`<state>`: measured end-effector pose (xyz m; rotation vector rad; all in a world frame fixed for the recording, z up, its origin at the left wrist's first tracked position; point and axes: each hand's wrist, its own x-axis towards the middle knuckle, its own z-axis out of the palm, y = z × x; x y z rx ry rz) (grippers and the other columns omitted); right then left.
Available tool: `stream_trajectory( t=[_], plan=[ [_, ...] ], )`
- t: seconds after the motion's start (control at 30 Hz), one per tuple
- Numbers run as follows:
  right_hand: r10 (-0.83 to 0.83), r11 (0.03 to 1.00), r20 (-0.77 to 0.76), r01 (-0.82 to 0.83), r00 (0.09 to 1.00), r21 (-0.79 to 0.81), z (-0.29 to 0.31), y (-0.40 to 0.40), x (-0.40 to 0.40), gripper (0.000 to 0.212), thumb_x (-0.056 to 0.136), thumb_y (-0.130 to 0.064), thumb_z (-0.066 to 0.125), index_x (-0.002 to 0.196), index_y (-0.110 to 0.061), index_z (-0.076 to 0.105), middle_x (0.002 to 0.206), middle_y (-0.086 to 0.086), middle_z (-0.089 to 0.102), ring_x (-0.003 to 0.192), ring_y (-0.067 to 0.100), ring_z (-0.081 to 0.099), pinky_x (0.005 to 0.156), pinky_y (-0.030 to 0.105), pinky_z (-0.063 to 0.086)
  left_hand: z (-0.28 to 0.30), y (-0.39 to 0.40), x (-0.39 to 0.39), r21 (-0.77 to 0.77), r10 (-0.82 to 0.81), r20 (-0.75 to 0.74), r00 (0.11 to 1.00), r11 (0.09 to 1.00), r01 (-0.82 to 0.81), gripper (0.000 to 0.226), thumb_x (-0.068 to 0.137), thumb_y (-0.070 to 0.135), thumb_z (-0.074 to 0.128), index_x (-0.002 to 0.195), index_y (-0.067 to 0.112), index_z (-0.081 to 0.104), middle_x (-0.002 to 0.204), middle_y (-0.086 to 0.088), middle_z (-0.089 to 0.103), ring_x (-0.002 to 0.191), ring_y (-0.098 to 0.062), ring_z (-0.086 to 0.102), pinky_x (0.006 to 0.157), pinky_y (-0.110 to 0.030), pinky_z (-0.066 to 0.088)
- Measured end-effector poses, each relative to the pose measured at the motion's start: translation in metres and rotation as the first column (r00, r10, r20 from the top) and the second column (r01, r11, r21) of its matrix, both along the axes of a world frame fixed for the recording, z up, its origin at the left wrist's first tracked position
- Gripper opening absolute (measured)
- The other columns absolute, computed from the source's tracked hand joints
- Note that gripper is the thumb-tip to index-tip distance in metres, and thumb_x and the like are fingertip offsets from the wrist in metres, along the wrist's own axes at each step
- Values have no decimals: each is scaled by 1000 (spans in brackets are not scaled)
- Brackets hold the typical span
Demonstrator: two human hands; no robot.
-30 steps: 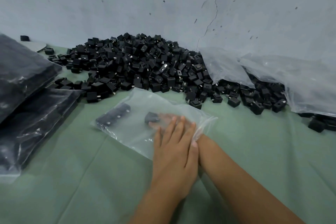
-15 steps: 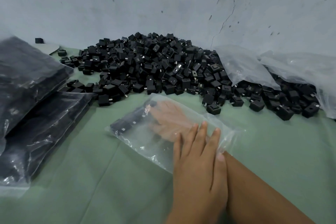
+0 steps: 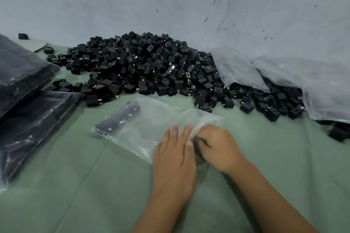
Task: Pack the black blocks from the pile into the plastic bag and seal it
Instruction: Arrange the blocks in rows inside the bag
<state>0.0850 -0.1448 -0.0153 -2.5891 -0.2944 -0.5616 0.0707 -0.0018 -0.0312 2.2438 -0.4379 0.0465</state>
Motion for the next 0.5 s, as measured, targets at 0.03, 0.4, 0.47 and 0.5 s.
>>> stream_trajectory(
  t=[0.03, 0.4, 0.47, 0.5],
  plan=[
    [-113, 993, 164, 107, 980, 49, -3, -9, -2, 17, 75, -5, 51, 68, -9, 66, 69, 2, 65, 66, 18, 58, 61, 37, 51, -2, 0, 2, -16, 18, -35, 999, 1000, -19, 47, 101, 43, 12, 146, 53, 15, 163, 15, 10, 147, 2, -1, 123, -30, 1],
    [-353, 906, -373, 413, 858, 92, -17, -34, 47, 39, 99, -52, 27, 132, -55, 46, 158, -7, 23, 144, 16, 16, 115, 41, 9, -6, -1, 3, 290, -4, -31, 1000, 957, 13, 50, 99, 49, 32, 148, 41, 36, 165, 3, 9, 151, -14, 2, 122, -34, -2],
    [-383, 906, -321, 420, 866, 53, -22, -34, 49, 40, 98, -52, 30, 135, -51, 45, 154, -7, 30, 142, 16, 22, 114, 40, 12, -7, -1, 4, 287, -7, -32, 999, 958, 16, 50, 99, 48, 32, 147, 40, 37, 165, 3, 9, 151, -13, 2, 122, -34, -2],
    [-372, 901, -284, 417, 884, 118, -23, -35, 48, 39, 97, -49, 35, 134, -50, 48, 149, -7, 37, 138, 15, 27, 113, 39, 16, -8, -1, 4, 286, -8, -32, 999, 958, 17, 49, 99, 47, 32, 147, 40, 37, 165, 3, 9, 151, -14, 2, 122, -34, -1]
  ],
)
